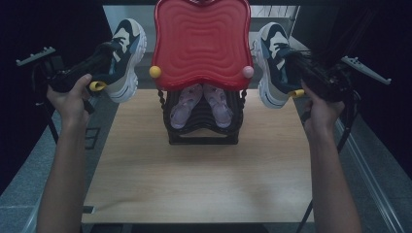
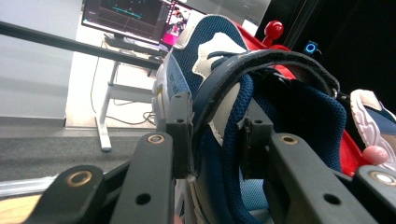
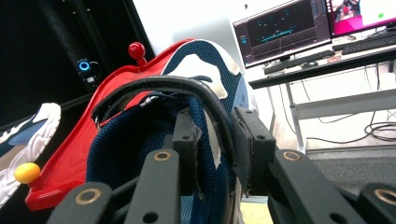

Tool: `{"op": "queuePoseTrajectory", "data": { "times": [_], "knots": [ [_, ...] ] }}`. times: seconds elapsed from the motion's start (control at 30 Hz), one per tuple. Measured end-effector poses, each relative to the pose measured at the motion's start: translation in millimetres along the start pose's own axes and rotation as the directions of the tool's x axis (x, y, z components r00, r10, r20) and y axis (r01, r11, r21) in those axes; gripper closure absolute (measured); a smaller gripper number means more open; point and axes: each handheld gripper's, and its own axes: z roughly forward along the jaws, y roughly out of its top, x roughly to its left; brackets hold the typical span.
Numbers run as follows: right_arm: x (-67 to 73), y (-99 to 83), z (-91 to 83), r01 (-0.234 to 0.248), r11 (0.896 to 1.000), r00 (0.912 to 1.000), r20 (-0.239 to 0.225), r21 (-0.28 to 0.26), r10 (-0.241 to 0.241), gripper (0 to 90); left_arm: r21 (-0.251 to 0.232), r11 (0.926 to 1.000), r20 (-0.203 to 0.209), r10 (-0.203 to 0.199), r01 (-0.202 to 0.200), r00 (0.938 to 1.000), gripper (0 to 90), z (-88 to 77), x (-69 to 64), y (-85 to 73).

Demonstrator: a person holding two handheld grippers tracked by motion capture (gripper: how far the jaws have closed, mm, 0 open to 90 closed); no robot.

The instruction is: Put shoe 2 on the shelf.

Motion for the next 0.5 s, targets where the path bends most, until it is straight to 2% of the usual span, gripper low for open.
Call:
{"op": "queuePoseTrajectory", "data": {
  "times": [0.1, 0.27, 0.5],
  "knots": [
    [3.8, 6.5, 2.7, 0.019, 1.0, 0.9998, -0.006, 0.004, -0.019, 71.3, -0.007, 1.0, 0.013, 0.002, -0.002, 0.9999, 70.6, 2.2, -5.4, 6.9],
    [11.8, 16.3, 8.2, 0.015, 1.0, 0.9995, -0.028, -0.002, -0.016, 71.3, -0.008, 1.0, 0.042, 0.002, -0.001, 0.9991, 70.6, 9.0, -16.7, 14.0],
    [22.1, 27.5, 19.7, 0.003, 1.0, 0.9984, -0.056, -0.004, -0.004, 71.2, 0.005, 0.9997, 0.051, 0.022, -0.023, 0.9985, 70.5, 19.2, -30.0, 22.5]
  ]
}}
